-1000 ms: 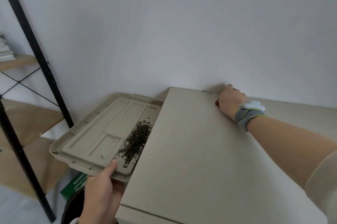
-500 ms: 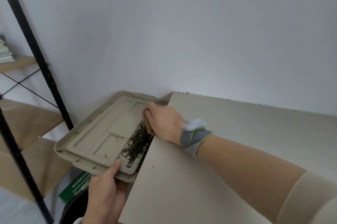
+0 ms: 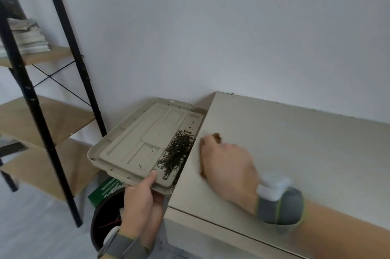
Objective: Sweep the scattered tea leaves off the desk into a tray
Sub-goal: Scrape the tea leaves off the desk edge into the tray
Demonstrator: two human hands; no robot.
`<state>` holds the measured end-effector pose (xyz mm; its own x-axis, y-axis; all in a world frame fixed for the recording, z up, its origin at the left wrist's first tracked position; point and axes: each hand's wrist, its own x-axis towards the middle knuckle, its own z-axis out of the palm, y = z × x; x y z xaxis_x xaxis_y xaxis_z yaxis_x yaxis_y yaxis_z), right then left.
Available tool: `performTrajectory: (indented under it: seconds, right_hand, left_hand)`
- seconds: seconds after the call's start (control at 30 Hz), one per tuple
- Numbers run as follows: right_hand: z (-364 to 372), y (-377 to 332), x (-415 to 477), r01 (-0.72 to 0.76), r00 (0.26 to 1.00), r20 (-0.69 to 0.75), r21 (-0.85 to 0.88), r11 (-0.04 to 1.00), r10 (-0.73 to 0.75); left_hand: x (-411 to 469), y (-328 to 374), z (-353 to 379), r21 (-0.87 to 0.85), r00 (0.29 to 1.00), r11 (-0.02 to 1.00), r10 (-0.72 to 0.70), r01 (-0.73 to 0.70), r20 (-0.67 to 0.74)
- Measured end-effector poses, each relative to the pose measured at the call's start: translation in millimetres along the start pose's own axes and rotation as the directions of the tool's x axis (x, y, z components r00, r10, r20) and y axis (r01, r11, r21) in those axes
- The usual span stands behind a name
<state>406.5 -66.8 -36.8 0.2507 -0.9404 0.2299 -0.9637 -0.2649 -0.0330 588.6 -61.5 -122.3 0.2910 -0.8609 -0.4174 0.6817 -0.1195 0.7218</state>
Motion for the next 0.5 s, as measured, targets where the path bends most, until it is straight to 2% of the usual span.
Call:
performTrajectory:
  seconds: [0.13,0.27,0.4,0.5]
  right_hand:
    - [11.4,-70.4,18.4,0.133,0.991,0.011,0.074,0.988,-0.134]
    - [13.1,-89.7,39.8,0.075,0.994,-0.088,0.216,0.973,-0.057]
    - [9.9,-104.0,67.9,-0.05,0.998,0.053,0.354,0.934,0.034]
    - [17.2,-133.4,89.5,-0.061,0.983,0.182,0.36,0.931,-0.005]
  left_hand:
    - [-2.5,0.0,-9.7,-0.037,1.0,0.999,0.013,-0.013,0.012]
    - [2.6,8.0,-28.5,-0.117,1.0,0.993,0.015,-0.013,0.019]
    - [12.6,14.7,-51.0,-0.198,1.0,0.98,0.03,-0.03,-0.003]
    - [23.7,21.4,-73.8,-0.235,0.999,0.972,0.02,-0.026,-0.029]
